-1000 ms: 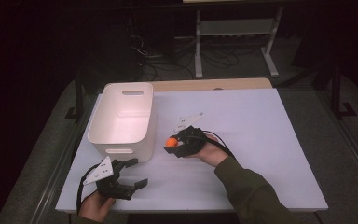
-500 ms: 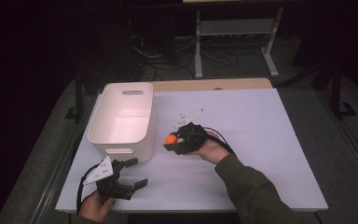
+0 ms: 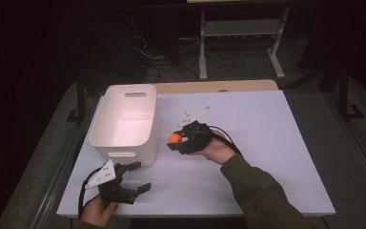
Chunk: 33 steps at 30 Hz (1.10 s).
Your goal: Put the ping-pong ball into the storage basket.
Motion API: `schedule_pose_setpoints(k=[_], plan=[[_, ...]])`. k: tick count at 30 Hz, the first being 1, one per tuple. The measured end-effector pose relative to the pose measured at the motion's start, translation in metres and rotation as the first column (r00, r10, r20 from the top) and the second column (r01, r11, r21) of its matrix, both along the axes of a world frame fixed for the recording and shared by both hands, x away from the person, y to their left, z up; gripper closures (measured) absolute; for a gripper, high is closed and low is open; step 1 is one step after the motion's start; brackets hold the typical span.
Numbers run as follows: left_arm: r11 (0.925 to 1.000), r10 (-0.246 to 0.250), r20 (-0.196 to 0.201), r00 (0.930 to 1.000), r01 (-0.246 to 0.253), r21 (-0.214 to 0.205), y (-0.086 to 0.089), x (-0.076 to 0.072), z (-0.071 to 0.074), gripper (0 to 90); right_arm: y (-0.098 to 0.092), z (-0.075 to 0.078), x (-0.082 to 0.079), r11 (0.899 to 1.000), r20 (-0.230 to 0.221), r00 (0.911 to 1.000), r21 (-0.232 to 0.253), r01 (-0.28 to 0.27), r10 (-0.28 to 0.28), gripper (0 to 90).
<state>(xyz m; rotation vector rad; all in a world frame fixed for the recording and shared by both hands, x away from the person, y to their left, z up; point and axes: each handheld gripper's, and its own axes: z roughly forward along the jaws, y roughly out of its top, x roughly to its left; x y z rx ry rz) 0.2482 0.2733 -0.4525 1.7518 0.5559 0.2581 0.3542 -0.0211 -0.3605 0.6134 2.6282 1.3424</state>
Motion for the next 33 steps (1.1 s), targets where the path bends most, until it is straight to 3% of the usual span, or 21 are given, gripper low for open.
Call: schedule_pose_setpoints(k=[13,33], plan=[[1.0000,0.000,0.000,1.0000,0.000,0.002,0.000,0.000,0.000,13.9,0.000,0.016,0.002,1.000,0.021,0.9998,-0.008,-0.004,0.004,49.5],[1.0000,-0.001,0.000,1.0000,0.001,0.006,0.000,0.000,0.000,13.9,0.006,0.040,0.006,1.000,0.024,0.9996,0.022,-0.018,0.017,49.5]])
